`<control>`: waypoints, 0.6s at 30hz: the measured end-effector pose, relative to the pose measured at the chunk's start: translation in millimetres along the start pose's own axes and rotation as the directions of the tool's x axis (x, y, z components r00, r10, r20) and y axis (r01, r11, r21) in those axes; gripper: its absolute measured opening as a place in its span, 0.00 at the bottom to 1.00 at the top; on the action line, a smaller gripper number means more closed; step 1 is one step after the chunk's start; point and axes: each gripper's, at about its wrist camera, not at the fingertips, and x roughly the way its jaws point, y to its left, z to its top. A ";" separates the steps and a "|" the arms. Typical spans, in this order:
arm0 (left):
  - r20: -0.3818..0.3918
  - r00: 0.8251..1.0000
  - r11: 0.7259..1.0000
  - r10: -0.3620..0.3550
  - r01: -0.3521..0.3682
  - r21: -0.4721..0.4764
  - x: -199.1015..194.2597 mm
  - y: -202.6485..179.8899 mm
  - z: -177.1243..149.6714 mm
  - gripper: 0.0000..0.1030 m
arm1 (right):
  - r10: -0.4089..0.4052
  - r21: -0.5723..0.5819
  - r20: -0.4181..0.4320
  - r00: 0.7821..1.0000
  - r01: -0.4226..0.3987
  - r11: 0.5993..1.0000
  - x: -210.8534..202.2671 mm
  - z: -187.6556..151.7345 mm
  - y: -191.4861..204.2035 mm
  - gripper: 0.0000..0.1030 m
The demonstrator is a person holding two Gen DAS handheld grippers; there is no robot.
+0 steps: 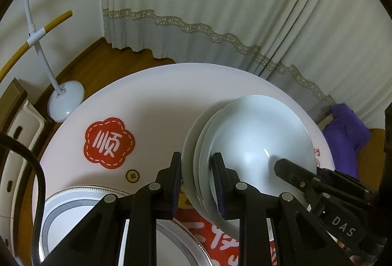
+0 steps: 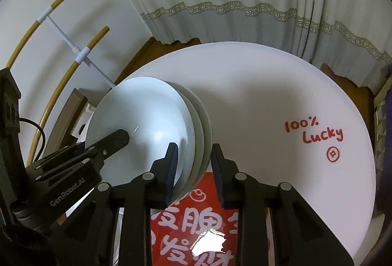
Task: Organize plates and bowls
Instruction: 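Hold the bowl stack tilted with both grippers above the table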
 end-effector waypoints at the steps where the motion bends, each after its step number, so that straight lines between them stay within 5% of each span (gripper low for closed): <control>1: 0.002 1.000 1.000 -0.002 0.002 0.001 0.0 0.3 -0.7 0.20 | 0.004 -0.001 0.003 1.000 -0.004 1.000 -0.3 -0.6 0.2 0.26; 18: -0.032 0.999 1.000 -0.007 0.006 -0.018 -9.9 -6.5 -3.2 0.19 | 0.014 -0.013 0.002 1.000 -0.014 1.000 -11.8 3.8 0.0 0.24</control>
